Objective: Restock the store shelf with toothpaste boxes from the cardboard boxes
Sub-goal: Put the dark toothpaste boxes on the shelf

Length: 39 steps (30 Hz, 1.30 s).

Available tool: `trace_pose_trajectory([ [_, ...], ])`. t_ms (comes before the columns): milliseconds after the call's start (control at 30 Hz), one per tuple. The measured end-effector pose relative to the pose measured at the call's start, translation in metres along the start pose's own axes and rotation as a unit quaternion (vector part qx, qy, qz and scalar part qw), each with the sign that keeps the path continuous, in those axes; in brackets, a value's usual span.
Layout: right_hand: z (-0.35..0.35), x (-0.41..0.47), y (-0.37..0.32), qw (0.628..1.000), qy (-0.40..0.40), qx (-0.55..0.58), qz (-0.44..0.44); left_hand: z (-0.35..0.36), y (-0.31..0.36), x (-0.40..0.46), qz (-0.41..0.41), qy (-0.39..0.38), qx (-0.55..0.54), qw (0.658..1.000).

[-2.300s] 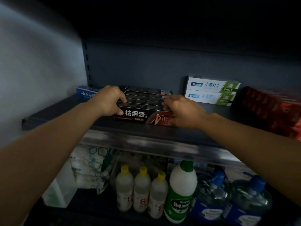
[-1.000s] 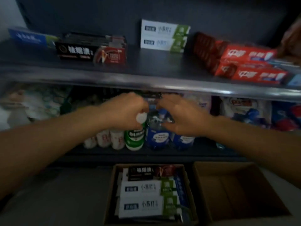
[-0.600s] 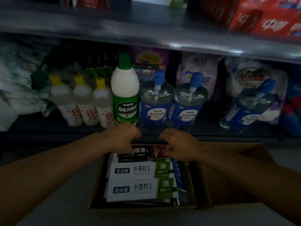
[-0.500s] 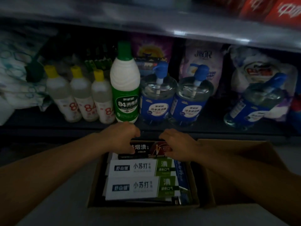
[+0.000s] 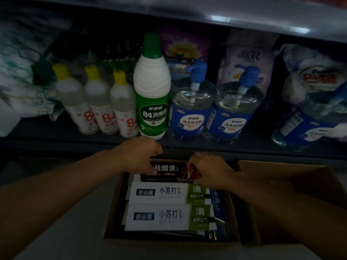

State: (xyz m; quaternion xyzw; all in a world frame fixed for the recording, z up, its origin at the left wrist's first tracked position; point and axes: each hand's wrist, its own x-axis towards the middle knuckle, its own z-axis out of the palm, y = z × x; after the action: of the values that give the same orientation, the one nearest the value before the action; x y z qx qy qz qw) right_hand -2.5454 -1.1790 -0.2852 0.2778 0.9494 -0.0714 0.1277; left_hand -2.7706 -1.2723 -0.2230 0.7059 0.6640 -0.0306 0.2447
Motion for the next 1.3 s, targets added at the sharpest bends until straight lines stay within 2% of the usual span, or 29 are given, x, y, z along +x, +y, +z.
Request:
trace_pose_trajectory([
  [167, -0.026, -0.01, -0.004, 1.0, 0.022, -0.004, -0.007, -0.027, -0.002, -0.018, 0.002, 0.017, -0.02, 1.0],
  [367, -0.097, -0.034, -0.016, 0.991, 0.13, -0.026, -0.038, -0.077, 0.005, -0.048, -0.009, 0.031, -0.014, 0.999],
  [567, -0.187, -0.055, -0.03, 0.969, 0.223, -0.094, -0.043, -0.166, 0.02, -0.094, -0.016, 0.083, 0.006, 0.996],
  [833, -0.314, -0.058, -0.068, 0.92, 0.351, -0.16, -0.071, -0.288, 0.017, -0.16, -0.04, 0.144, -0.05, 0.987],
  [1033, -0.378, -0.03, -0.099, 0.875, 0.44, -0.177, -0.091, -0.334, -0.01, -0.196, -0.043, 0.158, -0.076, 0.984],
  [1167, -0.393, -0.001, -0.114, 0.864, 0.449, -0.204, -0.101, -0.343, -0.035, -0.202, -0.074, 0.21, -0.112, 0.969],
  [1300, -0.412, 0.02, -0.128, 0.89, 0.412, -0.171, -0.1, -0.353, -0.06, -0.201, -0.096, 0.272, -0.108, 0.951],
])
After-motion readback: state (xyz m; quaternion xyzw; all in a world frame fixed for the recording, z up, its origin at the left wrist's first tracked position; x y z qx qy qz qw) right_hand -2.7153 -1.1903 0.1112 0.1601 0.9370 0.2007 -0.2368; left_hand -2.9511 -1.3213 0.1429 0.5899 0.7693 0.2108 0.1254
